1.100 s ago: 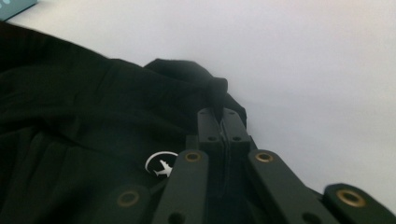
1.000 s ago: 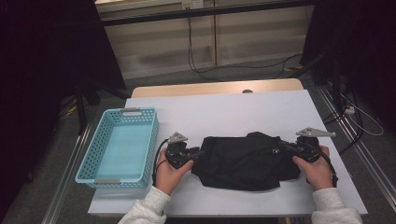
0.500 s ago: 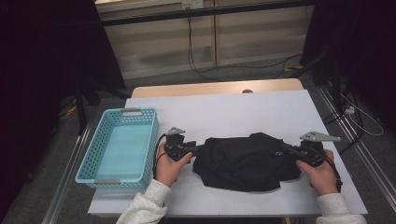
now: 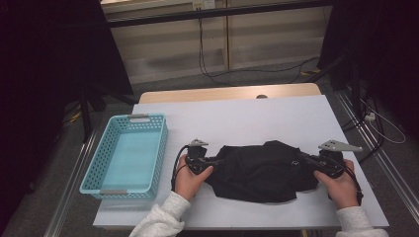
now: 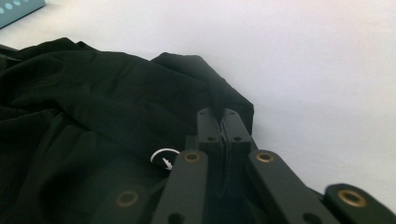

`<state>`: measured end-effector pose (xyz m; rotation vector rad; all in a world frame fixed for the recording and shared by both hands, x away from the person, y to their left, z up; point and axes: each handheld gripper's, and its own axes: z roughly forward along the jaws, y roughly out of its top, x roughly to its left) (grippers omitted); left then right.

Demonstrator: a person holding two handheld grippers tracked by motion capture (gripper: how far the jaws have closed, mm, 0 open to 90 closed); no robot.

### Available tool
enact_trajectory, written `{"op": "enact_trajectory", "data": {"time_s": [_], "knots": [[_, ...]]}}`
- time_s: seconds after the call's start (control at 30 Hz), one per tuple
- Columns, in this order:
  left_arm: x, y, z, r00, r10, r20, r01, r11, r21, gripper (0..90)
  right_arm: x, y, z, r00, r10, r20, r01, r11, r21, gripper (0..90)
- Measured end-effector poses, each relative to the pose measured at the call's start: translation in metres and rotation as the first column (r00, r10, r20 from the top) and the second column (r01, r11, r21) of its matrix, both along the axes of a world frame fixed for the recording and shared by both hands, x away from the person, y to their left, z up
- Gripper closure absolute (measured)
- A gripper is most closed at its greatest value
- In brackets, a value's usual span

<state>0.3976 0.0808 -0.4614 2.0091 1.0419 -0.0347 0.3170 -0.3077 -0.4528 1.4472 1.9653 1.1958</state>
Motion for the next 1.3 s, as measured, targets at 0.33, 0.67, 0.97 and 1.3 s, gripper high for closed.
{"op": "enact_trajectory", "data": {"time_s": [0.33, 0.67, 0.97, 1.3], "knots": [[0.001, 0.011, 0.009, 0.9998, -0.005, 0.021, 0.006, 0.9997, -0.022, 86.7, 0.008, 0.003, 0.0, 1.0, 0.006, 0.002, -0.006, 1.0, 0.006, 88.6], [0.002, 0.033, 0.033, 0.9966, 0.042, 0.07, -0.036, 0.9958, -0.084, 86.8, 0.008, 0.0, 0.014, 0.9986, 0.004, 0.054, -0.007, 0.9985, 0.055, 88.8], [0.017, 0.039, 0.075, 0.9847, 0.065, 0.162, -0.046, 0.992, -0.118, 86.8, 0.009, 0.006, 0.049, 0.9852, -0.01, 0.171, -0.004, 0.9964, 0.085, 89.0], [0.03, 0.035, 0.092, 0.9777, 0.097, 0.186, -0.071, 0.9872, -0.143, 86.8, 0.019, 0.008, 0.08, 0.9737, -0.02, 0.227, 0.002, 0.997, 0.078, 89.0]]}}
